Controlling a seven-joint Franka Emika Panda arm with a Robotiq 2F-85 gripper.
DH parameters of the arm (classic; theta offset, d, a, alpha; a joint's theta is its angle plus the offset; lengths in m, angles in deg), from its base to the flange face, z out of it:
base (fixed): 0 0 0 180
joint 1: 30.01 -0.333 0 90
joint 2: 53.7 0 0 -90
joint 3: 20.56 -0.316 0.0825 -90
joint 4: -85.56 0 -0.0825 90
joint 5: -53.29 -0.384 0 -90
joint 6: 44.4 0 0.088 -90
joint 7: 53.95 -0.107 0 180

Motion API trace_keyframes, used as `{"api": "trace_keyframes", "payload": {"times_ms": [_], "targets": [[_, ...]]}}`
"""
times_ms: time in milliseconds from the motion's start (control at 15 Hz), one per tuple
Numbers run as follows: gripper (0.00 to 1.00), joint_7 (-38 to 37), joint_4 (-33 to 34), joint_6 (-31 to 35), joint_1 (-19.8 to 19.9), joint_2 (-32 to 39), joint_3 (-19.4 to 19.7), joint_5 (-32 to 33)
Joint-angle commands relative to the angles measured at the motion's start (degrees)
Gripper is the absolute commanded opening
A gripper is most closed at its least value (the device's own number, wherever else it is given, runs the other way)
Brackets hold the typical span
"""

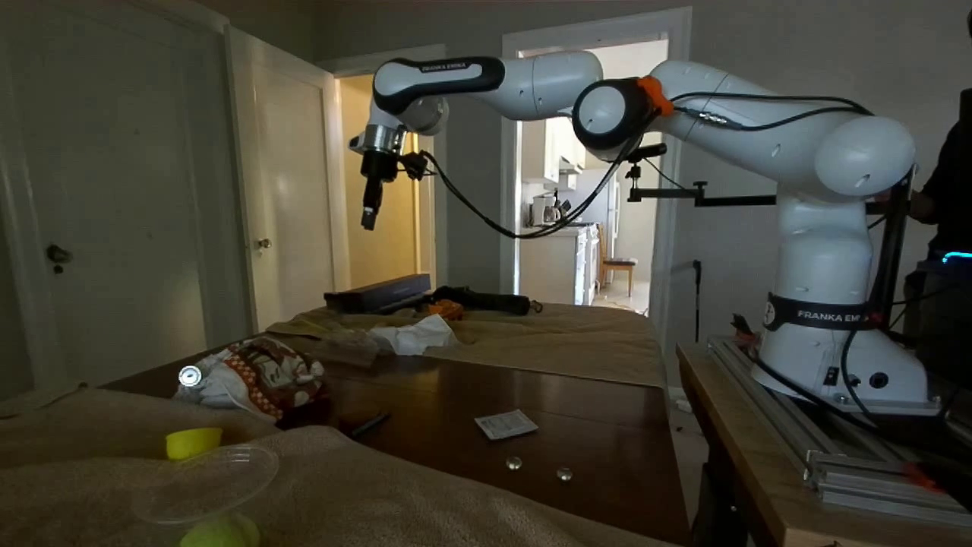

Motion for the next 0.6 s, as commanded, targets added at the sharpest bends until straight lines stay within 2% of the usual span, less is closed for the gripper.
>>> {"api": "trace_keyframes", "payload": {"times_ms": [0, 467, 533], "targets": [[1.0, 1.42, 4.01, -1.21, -3.35, 2.54, -0.72, 0.74], [1.0, -2.54, 4.12, -0.99, -8.85, 4.53, -0.67, 0.06], [1.0, -1.12, 4.33, -1.08, -8.95, 4.76, -1.42, -0.55]]}}
